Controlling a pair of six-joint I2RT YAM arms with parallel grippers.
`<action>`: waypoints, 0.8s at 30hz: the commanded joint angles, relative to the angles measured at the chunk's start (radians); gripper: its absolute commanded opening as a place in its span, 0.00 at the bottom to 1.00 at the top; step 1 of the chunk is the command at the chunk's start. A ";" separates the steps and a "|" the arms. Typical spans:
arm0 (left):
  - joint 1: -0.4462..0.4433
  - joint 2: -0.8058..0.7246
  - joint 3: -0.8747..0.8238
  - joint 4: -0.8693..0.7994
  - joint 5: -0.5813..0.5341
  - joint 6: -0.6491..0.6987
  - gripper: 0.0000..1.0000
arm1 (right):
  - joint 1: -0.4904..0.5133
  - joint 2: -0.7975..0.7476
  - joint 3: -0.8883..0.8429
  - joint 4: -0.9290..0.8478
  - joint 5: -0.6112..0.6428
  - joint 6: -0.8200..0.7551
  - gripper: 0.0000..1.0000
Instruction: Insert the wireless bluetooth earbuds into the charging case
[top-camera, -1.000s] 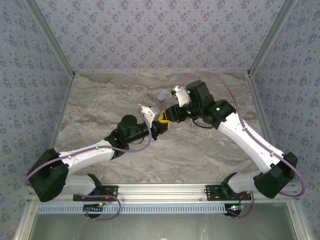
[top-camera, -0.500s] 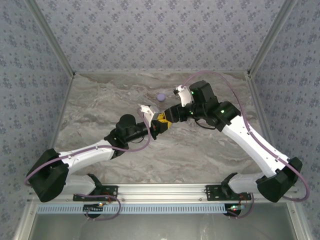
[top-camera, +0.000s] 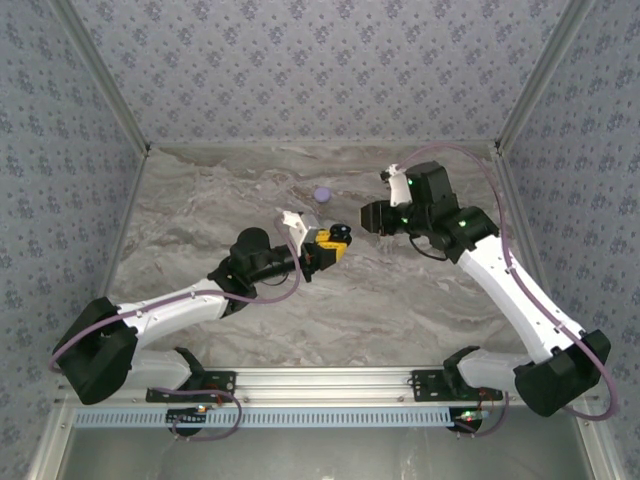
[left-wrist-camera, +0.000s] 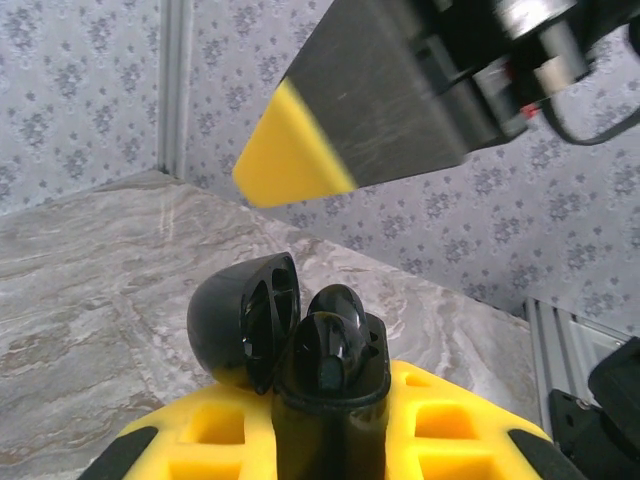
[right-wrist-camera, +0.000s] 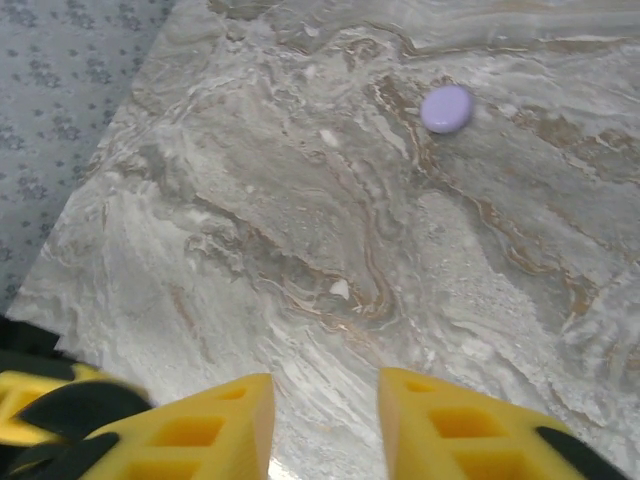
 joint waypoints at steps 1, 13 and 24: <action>0.004 -0.011 0.047 0.048 0.083 0.015 0.11 | -0.020 -0.003 -0.031 0.051 -0.095 0.016 0.25; 0.003 0.022 0.060 0.108 0.133 -0.022 0.11 | -0.034 0.030 -0.076 0.104 -0.326 -0.025 0.12; 0.005 0.035 0.063 0.073 0.081 -0.039 0.11 | -0.034 -0.009 -0.098 0.150 -0.466 -0.032 0.13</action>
